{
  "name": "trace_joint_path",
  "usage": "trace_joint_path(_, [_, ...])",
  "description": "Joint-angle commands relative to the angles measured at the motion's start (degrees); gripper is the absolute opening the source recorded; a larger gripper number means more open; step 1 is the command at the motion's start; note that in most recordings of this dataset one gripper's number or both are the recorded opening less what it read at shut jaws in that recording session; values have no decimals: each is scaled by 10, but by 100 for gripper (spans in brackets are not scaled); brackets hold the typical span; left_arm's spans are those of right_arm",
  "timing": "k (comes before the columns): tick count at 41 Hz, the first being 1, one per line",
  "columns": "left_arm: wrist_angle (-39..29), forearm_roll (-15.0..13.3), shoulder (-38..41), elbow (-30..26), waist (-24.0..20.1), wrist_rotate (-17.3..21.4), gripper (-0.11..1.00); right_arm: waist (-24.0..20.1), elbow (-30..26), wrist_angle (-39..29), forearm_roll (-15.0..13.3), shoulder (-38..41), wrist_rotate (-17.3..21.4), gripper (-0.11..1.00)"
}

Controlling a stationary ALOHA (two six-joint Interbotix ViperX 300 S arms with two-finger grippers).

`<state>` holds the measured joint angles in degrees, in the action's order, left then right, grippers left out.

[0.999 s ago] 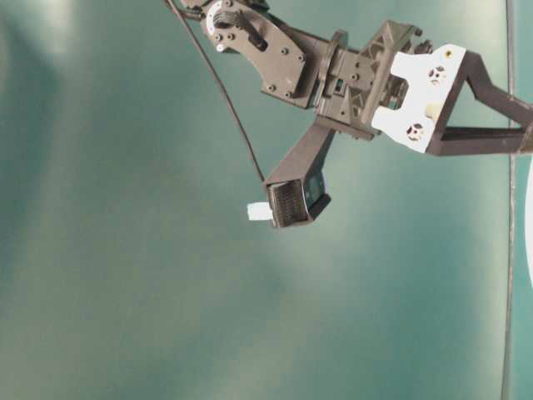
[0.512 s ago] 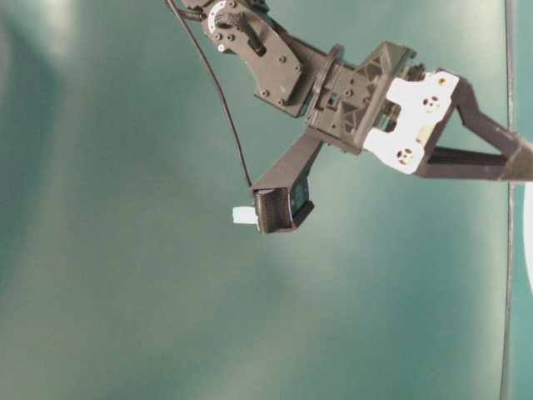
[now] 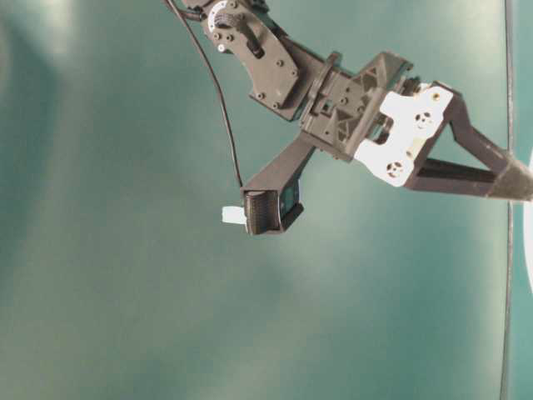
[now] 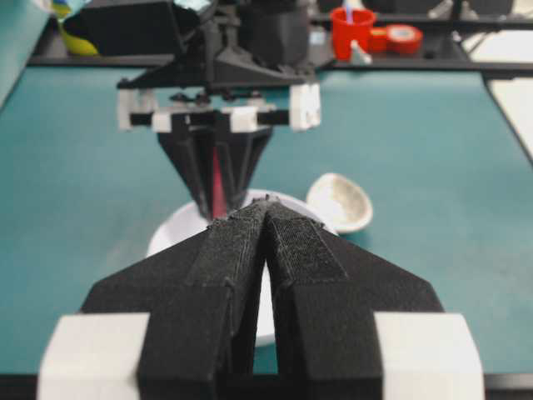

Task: Scoop the yellow hexagonal prism block from the bowl with a spoon using the right arm.
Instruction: 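Push the spoon under the yellow block and tilt it up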

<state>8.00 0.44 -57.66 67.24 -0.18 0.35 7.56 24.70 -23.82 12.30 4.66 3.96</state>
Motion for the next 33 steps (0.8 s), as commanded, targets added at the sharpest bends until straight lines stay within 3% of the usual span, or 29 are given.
trace_joint_path(1, [2,2,4,-14,-1,1,-1,-3,-11,10,-1,-7,-1,23])
trace_joint_path(33, [1,2,4,-14,-1,1,-1,-18,-6,25,-1,-59,0,23])
